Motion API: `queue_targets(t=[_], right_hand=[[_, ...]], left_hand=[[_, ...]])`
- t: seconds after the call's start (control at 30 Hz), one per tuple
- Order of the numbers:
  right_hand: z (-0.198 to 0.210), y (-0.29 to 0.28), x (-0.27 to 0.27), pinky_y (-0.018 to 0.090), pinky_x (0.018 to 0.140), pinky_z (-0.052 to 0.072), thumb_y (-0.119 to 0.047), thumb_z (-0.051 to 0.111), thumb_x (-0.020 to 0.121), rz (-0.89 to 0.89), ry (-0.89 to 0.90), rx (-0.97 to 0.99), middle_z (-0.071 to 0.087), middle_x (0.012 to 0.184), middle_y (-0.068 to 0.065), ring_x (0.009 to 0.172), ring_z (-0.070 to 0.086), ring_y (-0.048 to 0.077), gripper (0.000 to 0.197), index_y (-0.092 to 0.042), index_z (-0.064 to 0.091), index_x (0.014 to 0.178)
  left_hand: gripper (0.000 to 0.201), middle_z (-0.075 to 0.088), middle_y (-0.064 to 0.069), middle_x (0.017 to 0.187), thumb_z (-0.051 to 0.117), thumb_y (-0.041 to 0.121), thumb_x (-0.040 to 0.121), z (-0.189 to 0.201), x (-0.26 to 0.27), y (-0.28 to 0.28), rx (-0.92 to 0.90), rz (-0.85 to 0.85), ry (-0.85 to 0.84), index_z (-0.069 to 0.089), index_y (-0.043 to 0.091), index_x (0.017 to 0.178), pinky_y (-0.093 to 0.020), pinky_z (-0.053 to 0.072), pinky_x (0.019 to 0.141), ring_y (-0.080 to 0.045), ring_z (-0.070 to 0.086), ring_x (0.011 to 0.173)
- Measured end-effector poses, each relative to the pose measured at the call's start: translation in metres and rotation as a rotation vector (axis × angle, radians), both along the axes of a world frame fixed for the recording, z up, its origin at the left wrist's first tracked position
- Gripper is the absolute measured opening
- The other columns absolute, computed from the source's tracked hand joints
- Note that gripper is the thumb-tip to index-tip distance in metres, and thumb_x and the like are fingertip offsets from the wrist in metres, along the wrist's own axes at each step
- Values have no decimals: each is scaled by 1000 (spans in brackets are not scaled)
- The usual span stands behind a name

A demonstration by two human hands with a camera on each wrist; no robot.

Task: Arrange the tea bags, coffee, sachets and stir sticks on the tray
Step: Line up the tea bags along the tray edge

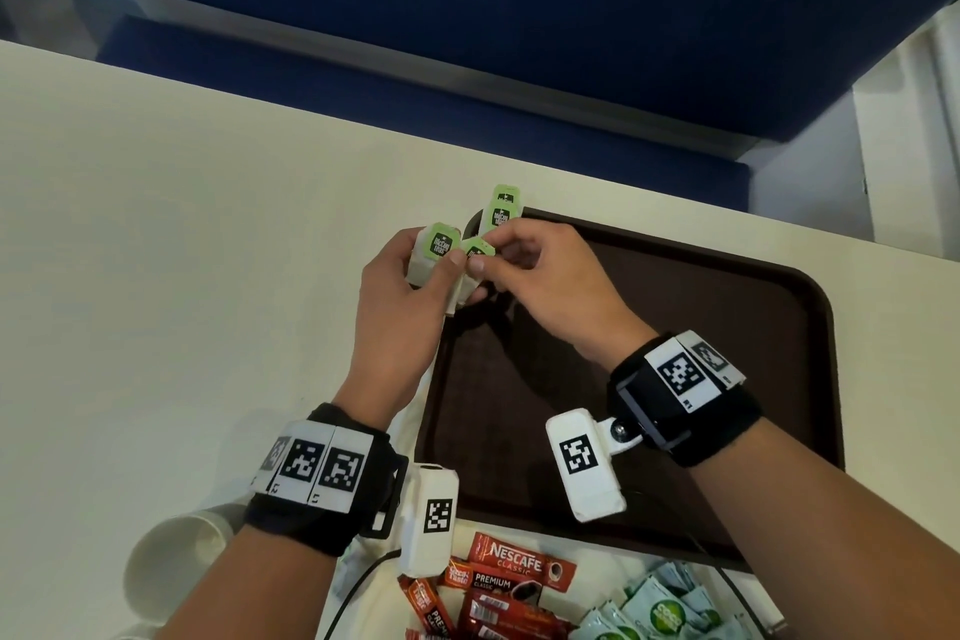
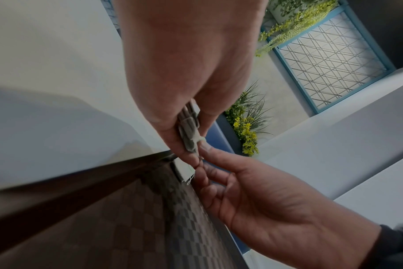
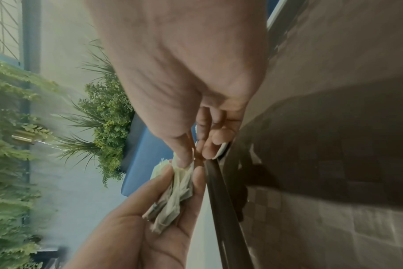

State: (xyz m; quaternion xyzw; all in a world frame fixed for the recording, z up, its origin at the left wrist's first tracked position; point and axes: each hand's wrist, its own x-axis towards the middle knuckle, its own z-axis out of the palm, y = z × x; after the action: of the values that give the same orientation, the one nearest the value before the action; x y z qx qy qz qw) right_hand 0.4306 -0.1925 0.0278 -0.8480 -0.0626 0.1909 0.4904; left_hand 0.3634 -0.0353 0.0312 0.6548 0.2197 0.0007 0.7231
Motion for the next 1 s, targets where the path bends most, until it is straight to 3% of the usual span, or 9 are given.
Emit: queue_targets(t=[0.07,0.13,0.3,0.47,0.63,0.73,0.8,1.0], right_hand=[[3,-2,0,23,72,60,-31,80,95,-35,-5,17,77,93,-4,85,74,14,14,-26,77,108],[5,-4,0,19,66,57,-26,80,96,-52,-9,28,77,89,-3,80,74,12,10,-25,76,106],[8,-9,0,32,71,61,-22,79,97,-77,33,79,78,88,2,82,76,19,15,-19,74,112],[8,-11,1,28,75,60,-26,79,97,-62,26,48,77,91,-4,83,74,12,18,-21,75,115],[9,-13,6,34,84,62,-28,75,100,-96,-15,7,78,104,-9,95,72,8,7,-29,73,106],[10,-15,9,23,89,54,-27,74,100,-103,-58,-43,76,108,-12,103,70,3,8,-30,70,107],[9,-16,9,20,89,51,-27,74,100,-65,-63,-81,77,110,-8,104,70,4,12,-27,71,111],[0,-8,9,26,90,52,-29,74,100,32,-102,-197,74,109,-6,102,68,8,15,-22,73,113]], left_hand=[[15,80,-6,108,70,16,106,0,0,0,1,-2,5,72,12,120,-35,68,81,-24,82,95],[14,78,-5,109,70,14,105,0,-1,1,5,10,13,72,12,119,-34,68,79,-23,81,96],[17,76,-10,112,72,8,103,-2,-4,3,-11,29,45,72,11,119,-35,69,79,-24,82,94],[18,77,-9,111,74,10,102,-2,-5,4,18,33,57,72,13,120,-38,69,82,-24,83,92],[14,81,-10,106,75,12,102,1,-6,5,-13,61,65,71,13,115,-42,68,85,-23,83,92],[14,83,-8,104,72,10,103,-1,-9,9,-38,87,85,70,13,116,-45,68,87,-24,83,94],[16,83,-6,103,73,10,103,-1,-11,11,-40,97,94,70,12,118,-44,68,87,-24,83,94],[10,82,-12,103,65,10,105,-1,-9,11,-62,107,104,70,9,114,-47,68,88,-27,83,93]])
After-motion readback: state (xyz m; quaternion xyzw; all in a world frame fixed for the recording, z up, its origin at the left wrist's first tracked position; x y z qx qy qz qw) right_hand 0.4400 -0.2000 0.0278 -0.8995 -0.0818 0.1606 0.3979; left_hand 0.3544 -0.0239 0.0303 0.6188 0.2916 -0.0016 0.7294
